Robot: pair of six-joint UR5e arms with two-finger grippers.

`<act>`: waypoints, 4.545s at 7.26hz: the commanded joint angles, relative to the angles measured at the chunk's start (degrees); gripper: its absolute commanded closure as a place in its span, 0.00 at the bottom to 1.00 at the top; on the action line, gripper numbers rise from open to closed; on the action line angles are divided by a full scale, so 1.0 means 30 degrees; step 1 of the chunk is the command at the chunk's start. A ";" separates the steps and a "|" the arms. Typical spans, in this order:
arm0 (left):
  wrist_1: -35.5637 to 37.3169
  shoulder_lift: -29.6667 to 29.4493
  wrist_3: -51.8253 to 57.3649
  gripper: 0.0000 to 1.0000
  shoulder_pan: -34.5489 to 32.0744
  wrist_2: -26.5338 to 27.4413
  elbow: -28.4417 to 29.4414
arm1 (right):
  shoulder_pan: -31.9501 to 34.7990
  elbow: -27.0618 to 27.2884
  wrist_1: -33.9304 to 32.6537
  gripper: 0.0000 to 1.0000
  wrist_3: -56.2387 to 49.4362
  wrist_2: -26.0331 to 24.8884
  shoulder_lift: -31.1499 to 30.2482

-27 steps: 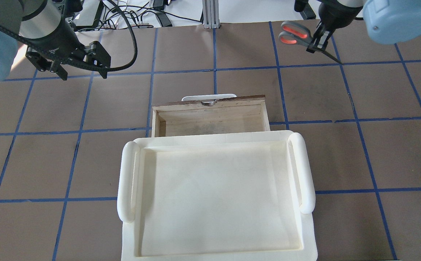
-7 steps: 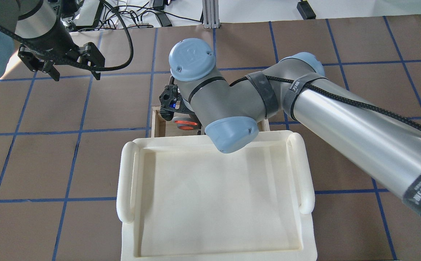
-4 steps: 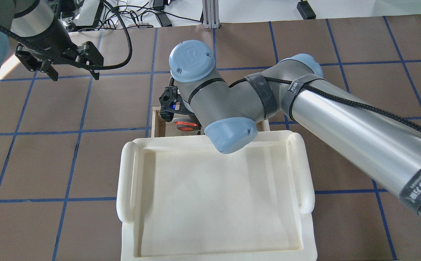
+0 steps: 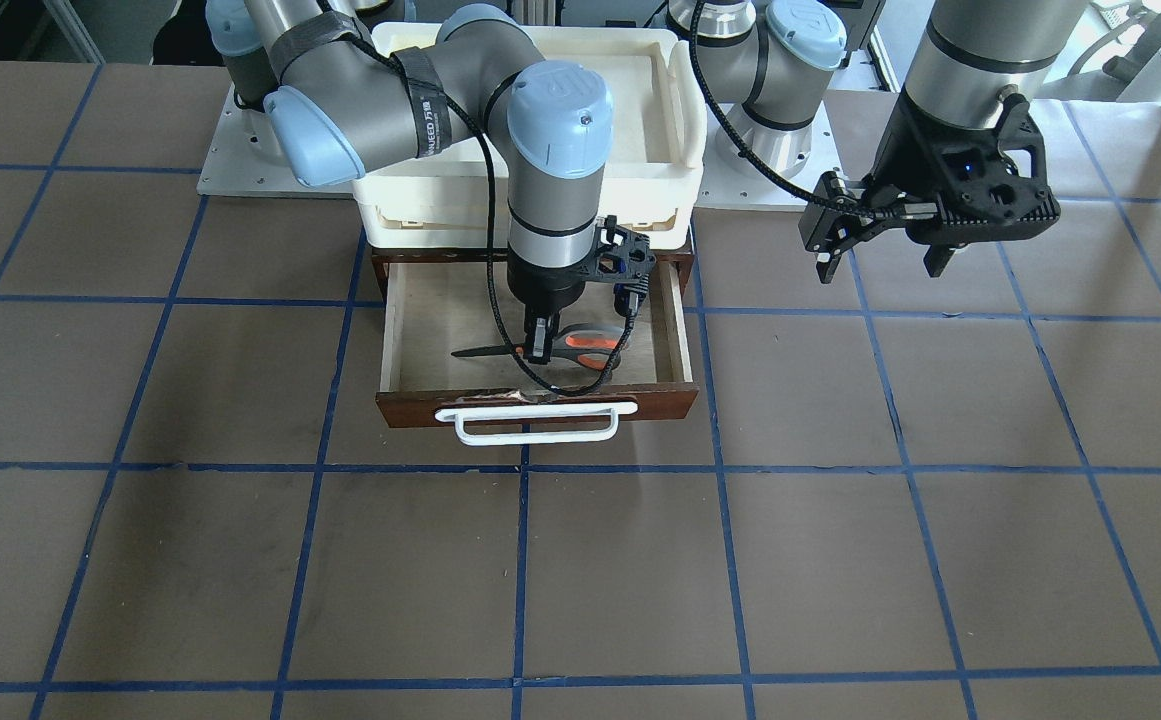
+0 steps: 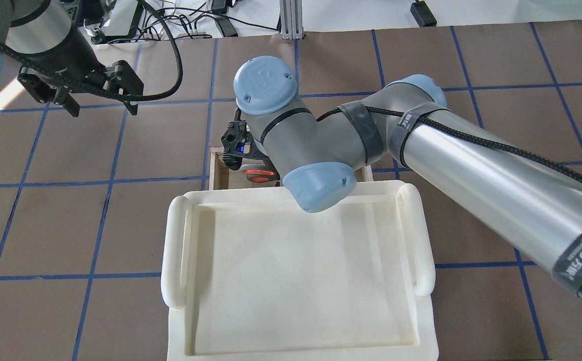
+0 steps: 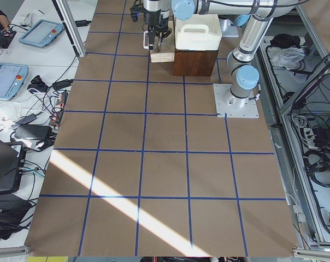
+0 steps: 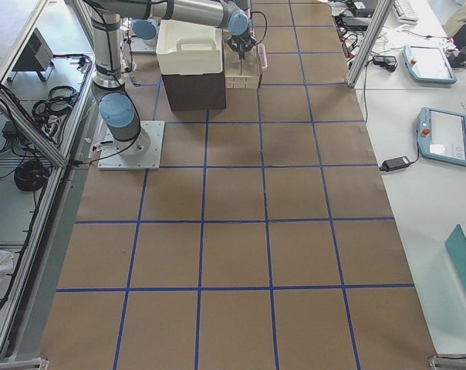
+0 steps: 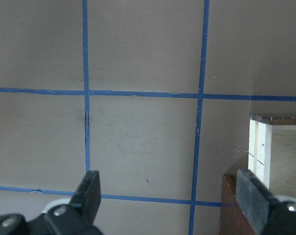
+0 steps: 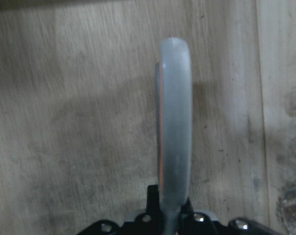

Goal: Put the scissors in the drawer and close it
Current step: 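Lower the scissors into the drawer and open the right gripper, then raise the right gripper out of the drawer and withdraw it, then move the left gripper over the drawer's white handle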

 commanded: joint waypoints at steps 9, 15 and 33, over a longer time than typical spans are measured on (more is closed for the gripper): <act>-0.1370 0.0291 -0.0058 0.00 0.0006 -0.0677 -0.0226 | -0.0373 -0.0360 0.0053 0.00 0.0309 0.0167 -0.0500; 0.0521 -0.0905 -0.0320 0.00 -0.0051 -0.0938 -0.0138 | -0.7654 -0.5166 0.6641 0.00 0.3130 0.1252 -0.3686; 0.6601 -0.9846 -0.9668 0.00 -0.6408 -0.1614 0.1737 | -1.0454 -0.3118 0.9312 0.00 1.7537 0.1663 -0.7268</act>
